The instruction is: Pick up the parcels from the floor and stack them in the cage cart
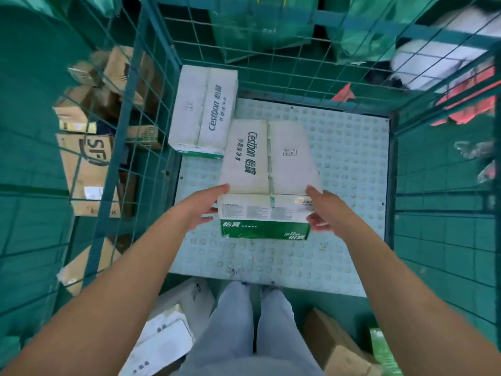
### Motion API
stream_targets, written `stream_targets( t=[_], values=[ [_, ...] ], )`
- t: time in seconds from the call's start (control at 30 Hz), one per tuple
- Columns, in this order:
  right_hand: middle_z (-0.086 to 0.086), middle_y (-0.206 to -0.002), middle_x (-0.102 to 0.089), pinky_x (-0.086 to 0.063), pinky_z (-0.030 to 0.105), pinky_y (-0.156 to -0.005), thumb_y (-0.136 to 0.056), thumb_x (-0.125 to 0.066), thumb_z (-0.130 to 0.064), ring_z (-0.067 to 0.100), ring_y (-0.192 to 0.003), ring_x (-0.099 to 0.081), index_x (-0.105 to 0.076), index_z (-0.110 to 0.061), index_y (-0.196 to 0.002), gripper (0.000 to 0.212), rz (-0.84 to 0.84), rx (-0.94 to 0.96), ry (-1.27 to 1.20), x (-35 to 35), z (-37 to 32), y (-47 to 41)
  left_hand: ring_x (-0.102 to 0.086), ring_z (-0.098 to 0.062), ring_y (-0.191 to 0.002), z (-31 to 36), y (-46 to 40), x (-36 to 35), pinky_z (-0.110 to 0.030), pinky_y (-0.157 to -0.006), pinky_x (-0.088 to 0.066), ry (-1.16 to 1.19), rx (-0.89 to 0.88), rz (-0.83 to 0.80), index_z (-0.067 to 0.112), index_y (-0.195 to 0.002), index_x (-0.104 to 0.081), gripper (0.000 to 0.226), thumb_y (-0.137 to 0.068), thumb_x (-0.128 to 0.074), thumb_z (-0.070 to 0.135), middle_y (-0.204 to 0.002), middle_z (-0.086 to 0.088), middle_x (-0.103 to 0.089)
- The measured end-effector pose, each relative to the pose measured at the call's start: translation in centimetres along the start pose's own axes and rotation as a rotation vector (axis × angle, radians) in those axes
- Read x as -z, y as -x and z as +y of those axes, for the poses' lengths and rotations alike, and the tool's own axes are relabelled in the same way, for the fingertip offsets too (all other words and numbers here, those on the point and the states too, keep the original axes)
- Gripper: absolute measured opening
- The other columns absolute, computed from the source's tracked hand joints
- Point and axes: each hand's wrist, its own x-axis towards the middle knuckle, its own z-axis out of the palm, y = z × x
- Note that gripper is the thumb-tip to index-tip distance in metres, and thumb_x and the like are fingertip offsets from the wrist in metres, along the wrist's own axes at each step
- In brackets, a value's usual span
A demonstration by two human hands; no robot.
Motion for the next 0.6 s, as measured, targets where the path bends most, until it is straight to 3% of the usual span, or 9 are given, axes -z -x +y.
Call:
stream_targets(
  t=[0.1,0.2,0.27,0.33,0.4,0.5,0.6],
  values=[
    [0.016,-0.097,-0.067,-0.059,0.032,-0.065,-0.107,-0.048,-0.05,0.022,-0.078,-0.065,-0.046,-0.022,-0.12,0.031,0.007,-0.001,-0.06,-0.9,-0.4,-4.7,-0.059,-0.014,-0.094,1.0,-4.1,0.0,-0.03,-0.088,-0.053,-0.031,0.02,0.039,0.027,-0.117,-0.064,0.034,-0.1,-0.058,0.056,-0.108,0.002,-0.064],
    [0.012,-0.1,-0.065,-0.059,0.03,-0.066,-0.107,-0.049,-0.047,0.02,-0.077,-0.061,-0.049,-0.023,-0.121,0.028,0.017,0.017,-0.11,-2.0,-0.5,-9.3,-0.037,-0.011,-0.067,1.5,-8.2,0.2,-0.025,-0.064,-0.042,-0.056,0.056,0.061,0.029,-0.127,-0.056,0.035,-0.101,-0.058,0.053,-0.083,0.001,-0.043],
    [0.009,-0.1,-0.063,-0.06,0.032,-0.075,-0.107,-0.05,-0.045,0.019,-0.078,-0.059,-0.052,-0.025,-0.122,0.026,0.022,0.031,-0.165,-2.8,-0.4,-12.4,-0.033,-0.01,-0.061,1.6,-11.2,0.0,-0.023,-0.059,-0.038,-0.03,0.068,0.069,0.027,-0.121,-0.06,0.028,-0.103,-0.056,0.049,-0.077,0.0,-0.041],
    [0.009,-0.097,-0.063,-0.06,0.039,-0.088,-0.107,-0.049,-0.044,0.02,-0.08,-0.06,-0.052,-0.026,-0.125,0.026,0.016,0.029,-0.197,-3.8,0.1,-15.9,-0.043,-0.013,-0.066,1.4,-14.4,-0.3,-0.025,-0.064,-0.05,-0.008,0.06,0.08,0.027,-0.118,-0.062,0.023,-0.104,-0.055,0.044,-0.081,-0.002,-0.049],
    [0.008,-0.094,-0.063,-0.058,0.044,-0.098,-0.107,-0.048,-0.042,0.02,-0.084,-0.06,-0.053,-0.028,-0.128,0.027,0.008,0.026,-0.218,-4.5,0.7,-19.0,-0.054,-0.017,-0.08,1.1,-17.4,-0.5,-0.033,-0.08,-0.061,0.026,0.059,0.069,0.03,-0.125,-0.061,0.023,-0.105,-0.054,0.04,-0.091,-0.006,-0.058],
    [0.007,-0.1,-0.062,-0.054,0.046,-0.103,-0.106,-0.048,-0.039,0.02,-0.093,-0.059,-0.053,-0.03,-0.127,0.023,0.011,0.012,-0.267,-5.8,1.1,-23.4,-0.062,-0.021,-0.103,0.5,-21.9,-0.7,-0.044,-0.095,-0.059,0.049,0.074,0.061,0.037,-0.131,-0.058,0.026,-0.107,-0.049,0.033,-0.108,-0.01,-0.069],
    [0.008,-0.106,-0.06,-0.054,0.043,-0.099,-0.107,-0.048,-0.037,0.023,-0.102,-0.059,-0.052,-0.033,-0.129,0.023,-0.032,-0.013,-0.305,-7.0,1.4,-27.4,-0.061,-0.021,-0.117,-0.1,-26.0,-0.8,-0.045,-0.095,-0.059,0.054,0.07,0.081,0.039,-0.136,-0.051,0.029,-0.109,-0.047,0.029,-0.119,-0.01,-0.07]
  ],
)
